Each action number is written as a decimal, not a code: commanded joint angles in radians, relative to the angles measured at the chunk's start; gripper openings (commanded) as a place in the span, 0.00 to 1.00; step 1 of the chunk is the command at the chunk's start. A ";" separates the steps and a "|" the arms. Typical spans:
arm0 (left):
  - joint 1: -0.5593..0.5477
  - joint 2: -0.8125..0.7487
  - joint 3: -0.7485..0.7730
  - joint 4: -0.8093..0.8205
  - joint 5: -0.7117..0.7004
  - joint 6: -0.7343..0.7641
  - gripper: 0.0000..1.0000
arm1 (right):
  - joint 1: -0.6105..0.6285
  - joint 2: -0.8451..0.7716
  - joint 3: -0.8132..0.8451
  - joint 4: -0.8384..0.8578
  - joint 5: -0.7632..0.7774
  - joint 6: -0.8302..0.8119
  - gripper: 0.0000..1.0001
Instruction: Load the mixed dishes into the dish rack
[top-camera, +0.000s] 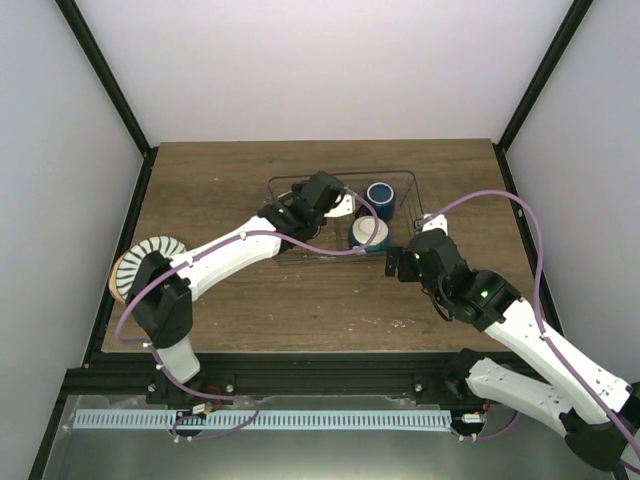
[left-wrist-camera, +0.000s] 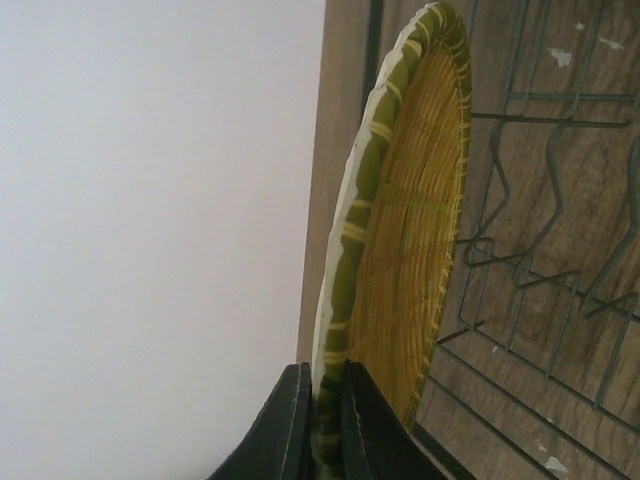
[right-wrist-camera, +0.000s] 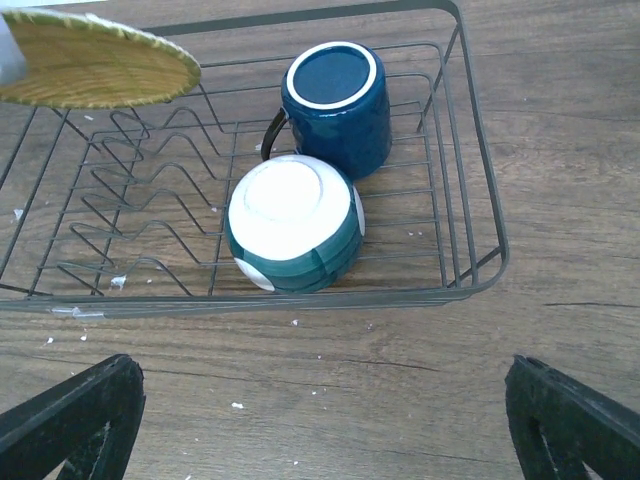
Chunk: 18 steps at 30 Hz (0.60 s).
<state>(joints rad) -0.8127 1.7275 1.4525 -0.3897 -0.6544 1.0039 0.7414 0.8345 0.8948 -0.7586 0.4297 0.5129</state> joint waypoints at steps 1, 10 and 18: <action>-0.012 0.020 0.034 0.056 -0.030 0.044 0.00 | 0.004 -0.018 0.001 0.004 0.021 0.000 1.00; -0.012 0.089 0.073 0.038 -0.016 0.035 0.00 | 0.003 -0.017 0.001 0.005 0.019 -0.009 1.00; -0.014 0.158 0.092 0.011 -0.018 0.016 0.00 | 0.002 -0.012 -0.008 0.011 0.007 -0.012 1.00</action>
<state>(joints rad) -0.8192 1.8591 1.5055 -0.3901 -0.6525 1.0260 0.7414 0.8257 0.8932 -0.7574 0.4309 0.5060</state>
